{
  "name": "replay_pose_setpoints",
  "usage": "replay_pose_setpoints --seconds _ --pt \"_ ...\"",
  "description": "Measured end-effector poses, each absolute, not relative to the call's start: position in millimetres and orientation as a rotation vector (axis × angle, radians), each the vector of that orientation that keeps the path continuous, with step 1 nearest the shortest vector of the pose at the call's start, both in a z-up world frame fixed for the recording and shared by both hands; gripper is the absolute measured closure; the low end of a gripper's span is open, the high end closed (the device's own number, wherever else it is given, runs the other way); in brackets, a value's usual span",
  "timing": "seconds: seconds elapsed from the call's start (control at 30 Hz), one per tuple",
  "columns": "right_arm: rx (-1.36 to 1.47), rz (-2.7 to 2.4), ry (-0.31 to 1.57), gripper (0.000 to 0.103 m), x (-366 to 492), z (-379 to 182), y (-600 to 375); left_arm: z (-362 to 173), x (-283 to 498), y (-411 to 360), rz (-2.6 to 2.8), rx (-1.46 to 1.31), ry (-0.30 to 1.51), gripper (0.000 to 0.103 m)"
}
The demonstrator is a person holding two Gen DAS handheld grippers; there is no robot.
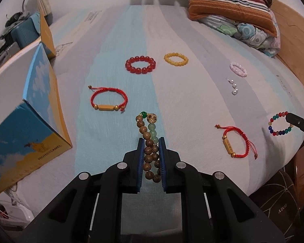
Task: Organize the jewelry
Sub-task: 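Carry both held bracelets up and over the open white box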
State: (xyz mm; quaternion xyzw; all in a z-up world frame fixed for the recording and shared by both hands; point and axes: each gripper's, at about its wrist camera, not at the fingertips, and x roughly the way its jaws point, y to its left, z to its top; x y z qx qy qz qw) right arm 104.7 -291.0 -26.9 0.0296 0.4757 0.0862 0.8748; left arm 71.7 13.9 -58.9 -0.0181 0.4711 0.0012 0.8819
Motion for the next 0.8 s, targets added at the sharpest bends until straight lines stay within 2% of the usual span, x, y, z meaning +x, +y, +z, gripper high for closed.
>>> replay_pose_setpoints --seconds 0.8 --pt "0.02 0.239 0.932 0.094 121 28 -232 13 87 51 0.012 -0.086 0.916 0.092"
